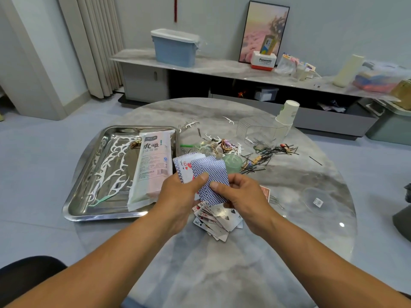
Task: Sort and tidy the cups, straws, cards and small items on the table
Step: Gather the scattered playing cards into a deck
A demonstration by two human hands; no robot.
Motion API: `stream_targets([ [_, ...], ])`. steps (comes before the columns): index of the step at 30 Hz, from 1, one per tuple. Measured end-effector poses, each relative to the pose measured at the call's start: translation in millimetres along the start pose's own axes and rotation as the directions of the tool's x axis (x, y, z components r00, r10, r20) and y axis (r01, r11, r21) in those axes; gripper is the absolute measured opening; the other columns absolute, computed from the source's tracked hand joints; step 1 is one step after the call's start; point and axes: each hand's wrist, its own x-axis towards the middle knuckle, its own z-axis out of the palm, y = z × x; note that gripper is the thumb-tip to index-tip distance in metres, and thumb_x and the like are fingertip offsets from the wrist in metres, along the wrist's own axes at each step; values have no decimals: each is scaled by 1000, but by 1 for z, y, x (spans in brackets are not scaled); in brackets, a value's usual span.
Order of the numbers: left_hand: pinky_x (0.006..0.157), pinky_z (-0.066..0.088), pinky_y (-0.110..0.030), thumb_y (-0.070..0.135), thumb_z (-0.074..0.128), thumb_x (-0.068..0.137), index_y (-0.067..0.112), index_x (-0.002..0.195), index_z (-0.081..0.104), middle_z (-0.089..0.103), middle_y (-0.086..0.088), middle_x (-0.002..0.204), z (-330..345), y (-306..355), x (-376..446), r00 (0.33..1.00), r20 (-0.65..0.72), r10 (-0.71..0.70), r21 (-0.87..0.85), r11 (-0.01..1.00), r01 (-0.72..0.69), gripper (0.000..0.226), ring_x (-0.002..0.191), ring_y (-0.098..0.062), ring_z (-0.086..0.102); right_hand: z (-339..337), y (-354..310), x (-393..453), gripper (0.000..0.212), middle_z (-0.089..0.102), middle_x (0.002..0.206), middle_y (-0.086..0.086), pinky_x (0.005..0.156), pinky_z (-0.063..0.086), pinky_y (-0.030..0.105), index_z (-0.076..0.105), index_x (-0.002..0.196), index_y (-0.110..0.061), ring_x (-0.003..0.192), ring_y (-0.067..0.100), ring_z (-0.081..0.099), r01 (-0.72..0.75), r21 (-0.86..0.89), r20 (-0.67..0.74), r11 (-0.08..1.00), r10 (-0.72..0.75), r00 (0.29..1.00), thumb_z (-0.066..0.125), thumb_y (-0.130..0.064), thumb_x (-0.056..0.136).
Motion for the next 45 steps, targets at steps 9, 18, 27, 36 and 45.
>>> stream_targets([
  [9, 76, 63, -43, 19, 57, 103, 15, 110, 64, 78, -7, 100, 1, 1, 3, 996, -86, -35, -107, 994, 25, 10, 91, -25, 76, -2, -1, 3, 18, 78, 97, 3, 59, 54, 20, 67, 109, -13, 84, 16, 75, 13, 99, -115, 995, -1, 993, 73, -20, 93],
  [18, 101, 54, -47, 26, 51, 105, 3, 127, 60, 72, -17, 119, 9, 1, -9, 986, 131, -100, -175, 977, 123, 33, 114, -30, 68, 15, 7, -13, 41, 49, 106, -1, 82, 41, 37, 60, 129, -21, 96, 20, 47, 347, -869, 113, 352, -542, 833, 30, -37, 106],
  [27, 85, 61, -42, 12, 58, 102, 23, 116, 67, 77, 1, 110, -3, -7, -5, 998, 58, -16, -56, 998, 20, 20, 101, -21, 74, 7, -12, -5, 24, 48, 145, -8, 100, 53, 46, 67, 110, -32, 128, 12, 55, 194, -384, -127, 903, -260, 957, 77, -24, 90],
  [36, 83, 61, -40, 29, 64, 99, 18, 117, 66, 78, -5, 106, 0, -5, -6, 997, 71, -14, -58, 998, 19, 21, 98, -23, 75, -7, -5, 4, 66, 79, 98, 3, 66, 63, 41, 57, 128, -27, 86, 27, 78, -11, 51, -35, 999, 13, 999, 88, -4, 75],
  [45, 72, 63, -41, 8, 67, 96, 19, 113, 69, 79, -2, 100, -2, -7, -4, 998, 53, 46, 0, 999, -46, 20, 90, -26, 77, -6, -1, 3, 50, 78, 104, 6, 79, 63, 47, 65, 122, -20, 93, 28, 77, 9, 116, -19, 993, -7, 1000, 84, -4, 79],
])
